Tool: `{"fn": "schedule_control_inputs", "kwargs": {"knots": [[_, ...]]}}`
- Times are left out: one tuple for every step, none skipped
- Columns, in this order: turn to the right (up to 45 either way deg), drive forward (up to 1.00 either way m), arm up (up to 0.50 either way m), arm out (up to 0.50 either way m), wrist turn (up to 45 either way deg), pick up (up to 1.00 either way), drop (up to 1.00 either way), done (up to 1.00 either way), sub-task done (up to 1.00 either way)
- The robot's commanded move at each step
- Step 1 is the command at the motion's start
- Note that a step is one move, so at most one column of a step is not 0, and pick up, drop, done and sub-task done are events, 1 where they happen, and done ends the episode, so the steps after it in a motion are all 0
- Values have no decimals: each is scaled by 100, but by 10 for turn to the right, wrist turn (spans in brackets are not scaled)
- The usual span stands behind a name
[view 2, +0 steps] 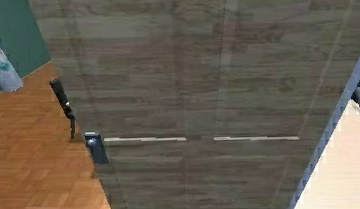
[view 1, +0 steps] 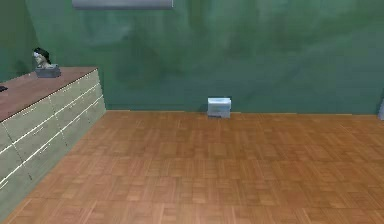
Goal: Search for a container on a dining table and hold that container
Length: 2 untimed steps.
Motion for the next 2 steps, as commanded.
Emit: {"fn": "schedule_control_inputs", "kwargs": {"knots": [[60, 0, 0, 0, 0, 0, 0, 0, 0], [0, 50, 0, 0, 0, 0, 0, 0, 0]]}}
